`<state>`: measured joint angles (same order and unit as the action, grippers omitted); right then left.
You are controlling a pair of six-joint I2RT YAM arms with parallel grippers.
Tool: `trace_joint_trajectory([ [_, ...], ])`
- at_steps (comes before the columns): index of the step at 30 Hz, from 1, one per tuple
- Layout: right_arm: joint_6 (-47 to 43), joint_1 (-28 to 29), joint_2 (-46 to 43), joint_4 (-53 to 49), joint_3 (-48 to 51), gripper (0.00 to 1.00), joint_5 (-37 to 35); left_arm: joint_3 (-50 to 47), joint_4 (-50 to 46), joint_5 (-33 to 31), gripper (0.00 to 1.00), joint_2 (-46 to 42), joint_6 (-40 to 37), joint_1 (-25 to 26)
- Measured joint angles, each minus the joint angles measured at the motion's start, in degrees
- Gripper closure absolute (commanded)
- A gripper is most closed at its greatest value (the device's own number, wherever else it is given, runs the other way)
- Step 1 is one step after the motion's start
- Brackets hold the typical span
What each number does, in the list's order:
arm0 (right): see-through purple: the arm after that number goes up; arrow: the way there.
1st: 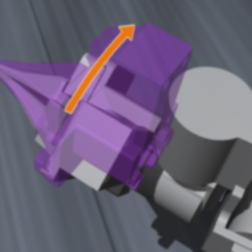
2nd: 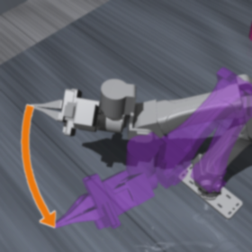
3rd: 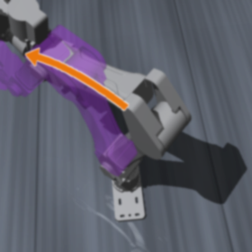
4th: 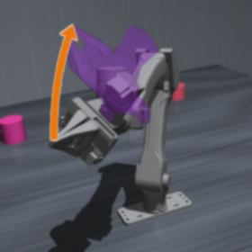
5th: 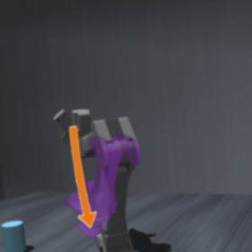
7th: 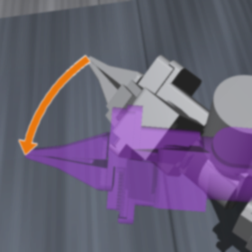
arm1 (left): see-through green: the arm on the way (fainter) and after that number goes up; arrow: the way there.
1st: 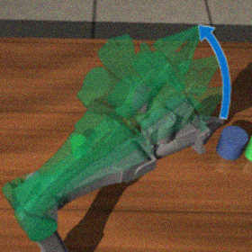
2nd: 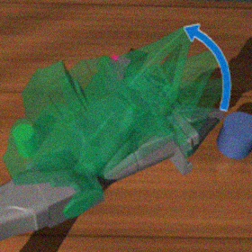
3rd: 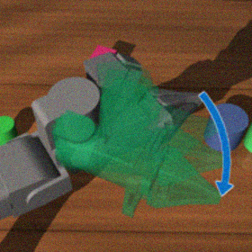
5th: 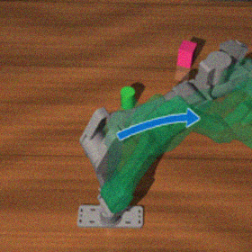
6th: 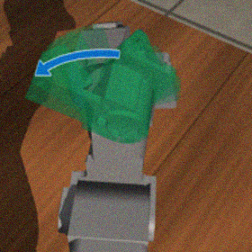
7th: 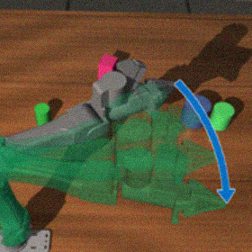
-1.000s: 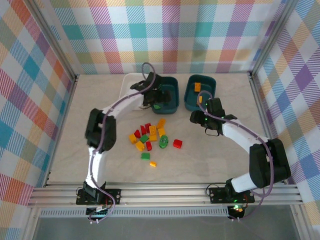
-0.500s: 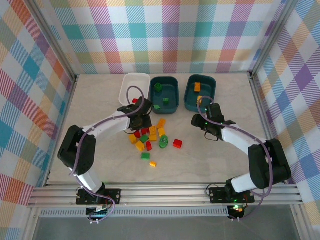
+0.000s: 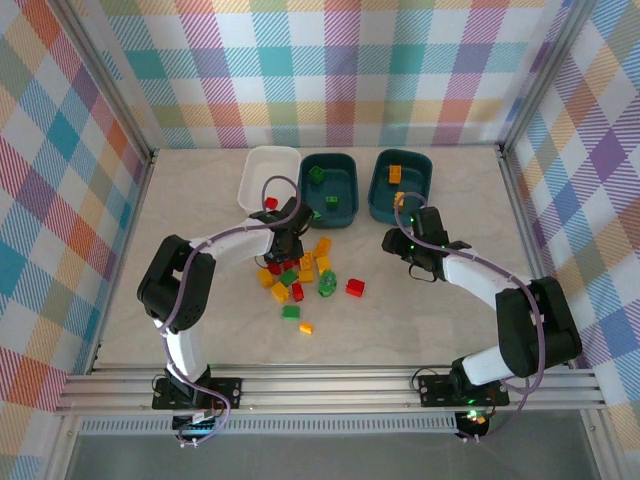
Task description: Sort the legos into containers by color
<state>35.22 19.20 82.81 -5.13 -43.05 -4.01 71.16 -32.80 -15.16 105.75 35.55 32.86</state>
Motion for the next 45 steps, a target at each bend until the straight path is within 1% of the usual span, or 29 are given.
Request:
trace_joint_trajectory([
  [7, -0.02, 0.00, 0.00, 0.00, 0.00, 0.32, 0.02, 1.51, -0.09, 0.35, 0.56, 2.97, -0.92, -1.90],
  [14, -0.02, 0.00, 0.02, 0.00, 0.00, 0.32, 0.02, 1.53, -0.04, 0.72, 0.65, 2.93, -2.36, -2.69],
  [17, 0.00, 0.02, 0.20, 0.00, -0.02, 0.32, 0.02, 1.11, 0.24, 1.22, 0.66, 2.67, -2.43, -2.69],
  [21, -0.02, 0.15, 0.50, 0.00, -0.02, 0.32, 0.02, -0.15, 0.52, 2.12, 0.64, 1.64, -2.43, -2.69],
  [24, -0.02, 0.35, 0.66, -0.02, -0.02, 0.32, 0.02, -0.90, 0.68, 2.21, 0.60, 0.90, -2.60, -2.69],
  [26, -0.02, 0.39, 0.66, 0.00, -0.02, 0.32, 0.02, -1.03, 0.28, 2.05, 0.55, 0.13, -2.67, -2.69],
  [31, -0.02, 0.37, 0.66, -0.02, -0.02, 0.32, 0.02, -0.66, 0.11, 1.68, 0.49, -3.17, -3.28, -2.69],
  [34, -0.02, 0.39, 0.66, -0.02, -0.02, 0.32, 0.02, 1.25, 0.07, 1.31, 0.48, -3.50, -3.45, -2.71],
  [35, -0.02, 0.44, 0.66, -0.02, -0.02, 0.32, 0.02, 1.90, 0.00, 1.38, 0.45, -3.39, -3.45, -2.75],
  [38, -0.02, 0.66, 0.66, -0.02, -0.02, 0.32, 0.00, 3.02, 0.33, 2.80, 0.31, -2.62, -3.17, -2.80],
  [40, -0.02, 0.66, 0.66, -0.02, -0.02, 0.32, 0.00, 3.06, 0.79, 4.48, 0.24, -1.53, -2.91, -2.80],
  [45, -0.04, 0.70, 0.66, -0.02, -0.02, 0.31, 0.00, 3.06, 2.12, 8.28, 0.24, 2.08, -2.19, -2.80],
])
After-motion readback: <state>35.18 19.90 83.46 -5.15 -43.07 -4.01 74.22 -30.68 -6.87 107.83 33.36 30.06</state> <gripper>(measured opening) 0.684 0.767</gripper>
